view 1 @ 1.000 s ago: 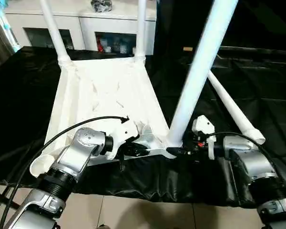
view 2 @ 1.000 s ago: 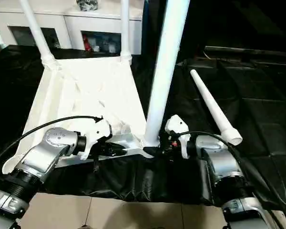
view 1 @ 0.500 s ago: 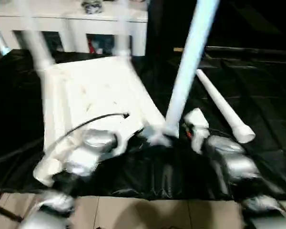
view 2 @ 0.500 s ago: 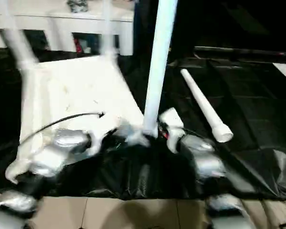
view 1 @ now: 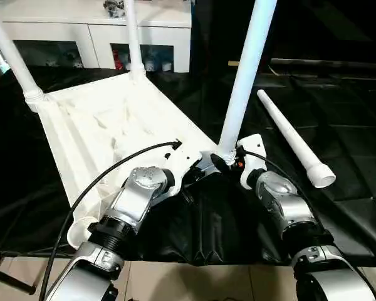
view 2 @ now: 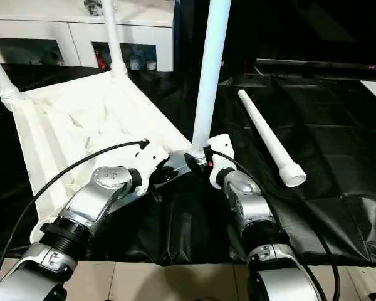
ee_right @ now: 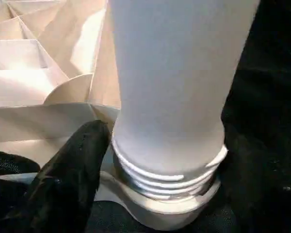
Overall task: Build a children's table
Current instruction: Rotate leg to tighten, then rotate table base
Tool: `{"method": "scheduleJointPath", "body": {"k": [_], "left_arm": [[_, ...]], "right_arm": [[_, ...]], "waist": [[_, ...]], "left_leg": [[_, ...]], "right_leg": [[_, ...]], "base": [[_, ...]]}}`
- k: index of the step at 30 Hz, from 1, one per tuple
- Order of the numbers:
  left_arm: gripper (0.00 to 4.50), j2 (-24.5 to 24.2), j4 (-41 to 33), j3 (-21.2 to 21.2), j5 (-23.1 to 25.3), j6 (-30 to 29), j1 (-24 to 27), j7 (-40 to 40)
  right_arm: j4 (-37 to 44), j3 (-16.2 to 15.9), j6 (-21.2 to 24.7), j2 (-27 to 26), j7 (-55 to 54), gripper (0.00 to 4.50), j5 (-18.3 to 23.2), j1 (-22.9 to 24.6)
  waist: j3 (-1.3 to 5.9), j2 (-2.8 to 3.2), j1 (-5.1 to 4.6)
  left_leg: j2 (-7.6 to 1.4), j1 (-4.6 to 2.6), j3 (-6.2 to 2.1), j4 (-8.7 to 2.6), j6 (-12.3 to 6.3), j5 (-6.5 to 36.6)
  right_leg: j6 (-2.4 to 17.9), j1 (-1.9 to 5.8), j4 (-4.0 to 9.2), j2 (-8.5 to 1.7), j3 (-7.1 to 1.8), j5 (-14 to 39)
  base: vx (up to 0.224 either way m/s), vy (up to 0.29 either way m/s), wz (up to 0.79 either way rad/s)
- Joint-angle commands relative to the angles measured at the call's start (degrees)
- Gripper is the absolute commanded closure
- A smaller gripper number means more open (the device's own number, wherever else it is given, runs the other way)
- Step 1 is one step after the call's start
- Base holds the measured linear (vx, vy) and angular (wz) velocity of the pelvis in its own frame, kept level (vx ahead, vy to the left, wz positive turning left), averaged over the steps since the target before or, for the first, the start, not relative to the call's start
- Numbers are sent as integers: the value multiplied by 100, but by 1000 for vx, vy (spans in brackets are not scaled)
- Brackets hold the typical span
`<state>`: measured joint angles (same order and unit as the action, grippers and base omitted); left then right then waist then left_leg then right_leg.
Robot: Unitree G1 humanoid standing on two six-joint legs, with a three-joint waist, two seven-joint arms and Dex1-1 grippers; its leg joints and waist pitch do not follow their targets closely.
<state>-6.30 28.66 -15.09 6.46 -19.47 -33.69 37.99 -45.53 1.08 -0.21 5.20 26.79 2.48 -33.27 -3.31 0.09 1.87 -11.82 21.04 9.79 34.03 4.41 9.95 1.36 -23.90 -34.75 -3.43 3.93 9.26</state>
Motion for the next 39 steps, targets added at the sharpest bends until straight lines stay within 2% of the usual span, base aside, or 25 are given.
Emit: {"method": "scheduleJointPath", "body": {"k": [1, 2, 4, 8, 9, 10, 11, 13, 15, 18, 21, 23, 24, 26, 27, 28, 29, 30, 31, 32, 34, 35, 36, 37, 39], "left_arm": [[450, 254, -93, -130, -117, 374, -242, 15], [450, 248, -3, -96, -98, 400, -276, -22], [450, 250, 54, -66, -97, 413, -299, -39], [450, 235, 214, -10, -39, 499, -358, -189], [422, 237, 343, 55, -55, 463, -424, -264], [422, 240, 345, 65, -66, 453, -427, -260], [422, 251, 346, 116, -127, 402, -438, -236], [422, 252, 286, 190, -178, 416, -429, -292], [382, 223, 247, 290, -153, 562, -427, -522], [379, 141, 128, 438, -110, 699, -430, -802], [379, -106, -381, 719, -68, 550, -350, -1093], [379, -357, -898, 959, 13, 245, -244, -1266], [379, -425, -1046, 1024, 44, 146, -209, -1299], [379, -669, -1532, 1245, 147, -214, -82, -1381], [379, -858, -1805, 1358, 252, -451, 10, -1396], [379, -1091, -2084, 1456, 358, -688, 137, -1399], [379, -1397, -2407, 1543, 479, -964, 320, -1353], [379, -1397, -2407, 1543, 479, -964, 320, -1353], [379, -1567, -2567, 1593, 546, -1145, 442, -1320], [407, -1723, -2706, 1640, 623, -1334, 564, -1276], [407, -1924, -2914, 1683, 728, -1591, 757, -1203], [407, -2065, -3101, 1777, 851, -1879, 926, -1212], [436, -2246, -3324, 1860, 992, -2254, 1136, -1235], [436, -2284, -3352, 1865, 1015, -2317, 1172, -1238], [449, -2421, -3348, 1856, 1123, -2395, 1348, -1295]], "right_arm": [[128, -345, 84, -66, 376, 58, -24, 191], [388, -287, 113, 101, 609, 58, 71, 318], [538, -252, 128, 209, 772, 58, 130, 394], [886, -112, 228, 541, 1167, 58, 316, 553], [1060, 16, 284, 741, 1334, 57, 465, 619], [1074, 31, 288, 759, 1344, 57, 479, 626], [1142, 105, 308, 850, 1392, 57, 550, 660], [1268, 197, 320, 1013, 1471, 57, 627, 749], [1418, 262, 405, 1135, 1578, 56, 713, 855], [1624, 231, 512, 1205, 1753, 56, 785, 989], [1936, 24, 720, 1211, 2070, 56, 840, 1186], [2023, -170, 785, 1135, 2165, 56, 799, 1241], [2023, -220, 778, 1110, 2162, 56, 775, 1242], [2006, -366, 755, 1020, 2118, 56, 713, 1220], [1978, -428, 730, 955, 2046, 56, 659, 1184], [1980, -476, 755, 882, 1982, 56, 608, 1154], [2009, -526, 837, 802, 1923, 56, 571, 1126], [2009, -526, 837, 802, 1923, 56, 571, 1126], [2028, -561, 927, 765, 1892, 56, 554, 1109], [2002, -599, 976, 735, 1823, 56, 498, 1078], [1907, -629, 1054, 695, 1671, 56, 413, 1011], [1765, -640, 1116, 648, 1474, 56, 321, 922], [1570, -638, 1156, 592, 1201, 56, 225, 803], [1533, -636, 1154, 581, 1148, 56, 211, 781], [1434, -609, 1169, 537, 1070, 56, 245, 717]], "waist": [[394, -1, 5], [396, -16, 22], [391, -8, 55], [393, -28, 87], [392, -27, 93], [387, -38, 110], [396, -99, 123], [392, -92, 114], [406, -111, 121], [411, -104, 129], [394, -132, 115], [391, -128, 92], [379, -167, 88], [372, -134, 61], [370, -163, 45], [353, -128, 33], [360, -127, 9], [352, -122, 1], [350, -112, 8], [344, -94, 9], [335, -91, 22], [328, -61, 31], [327, -47, 29], [334, -58, 10], [330, -53, 28]], "left_leg": [[-59, -23, -6, -358, -266, 1484], [-66, -23, -4, -360, -285, 1455], [-71, -57, 17, -349, -348, 1465], [-58, -9, 12, -349, -406, 1344], [-58, -21, 15, -345, -406, 1364], [-52, -24, 16, -338, -428, 1386], [-53, 6, 7, -342, -457, 1296], [-59, -2, 15, -336, -468, 1269], [-55, 20, 18, -323, -514, 1120], [-64, 39, 15, -319, -571, 1033], [-78, 35, 10, -327, -582, 1109], [-91, 22, 6, -330, -527, 1132], [-95, 27, -4, -339, -510, 1148], [-112, 11, -10, -347, -424, 1225], [-126, 18, -14, -358, -401, 1216], [-126, 8, -23, -371, -366, 1269], [-120, 8, -28, -375, -323, 1308], [-123, 6, -30, -382, -294, 1339], [-122, -35, -21, -373, -263, 1398], [-129, -30, -30, -390, -224, 1404], [-141, -48, -33, -408, -180, 1444], [-135, -57, -30, -413, -157, 1486], [-142, -59, -33, -425, -98, 1502], [-135, -38, -38, -432, -66, 1479], [-123, -77, -24, -411, -48, 1613]], "right_leg": [[981, 332, 539, -369, -219, 1971], [940, 343, 544, -360, -223, 1957], [974, 310, 553, -345, -237, 1872], [928, 353, 547, -359, -223, 1917], [909, 340, 554, -359, -223, 1973], [840, 344, 571, -359, -218, 2101], [786, 365, 554, -378, -212, 2178], [781, 342, 569, -373, -210, 2201], [805, 350, 548, -363, -214, 1994], [883, 361, 526, -361, -204, 1759], [818, 352, 533, -375, -190, 1996], [798, 337, 529, -371, -191, 2085], [785, 330, 526, -381, -183, 2185], [796, 301, 528, -386, -190, 2271], [810, 301, 512, -383, -193, 2234], [805, 282, 513, -383, -196, 2292], [802, 281, 504, -376, -201, 2292], [804, 276, 498, -373, -206, 2293], [806, 250, 510, -364, -217, 2304], [832, 252, 496, -361, -225, 2238], [895, 236, 486, -357, -234, 2113], [900, 228, 494, -348, -235, 2118], [957, 231, 484, -353, -243, 1999], [1003, 258, 461, -352, -245, 1872], [1006, 225, 485, -357, -256, 1900]], "base": [[0, 0, 0], [0, 0, 0], [0, 0, 0], [0, 0, 0], [0, 0, 0], [0, 0, 0], [0, 0, 0], [0, 0, 0], [0, 0, 0], [0, 0, 0], [0, 0, 0], [0, 0, 0], [0, 0, 0], [0, 0, 0], [0, 0, 0], [0, 0, 0], [0, 0, 0], [0, 0, 0], [0, 0, 0], [0, 0, 0], [0, 0, 0], [0, 0, 0], [0, 0, 0], [0, 0, 0], [0, 0, 0]]}}
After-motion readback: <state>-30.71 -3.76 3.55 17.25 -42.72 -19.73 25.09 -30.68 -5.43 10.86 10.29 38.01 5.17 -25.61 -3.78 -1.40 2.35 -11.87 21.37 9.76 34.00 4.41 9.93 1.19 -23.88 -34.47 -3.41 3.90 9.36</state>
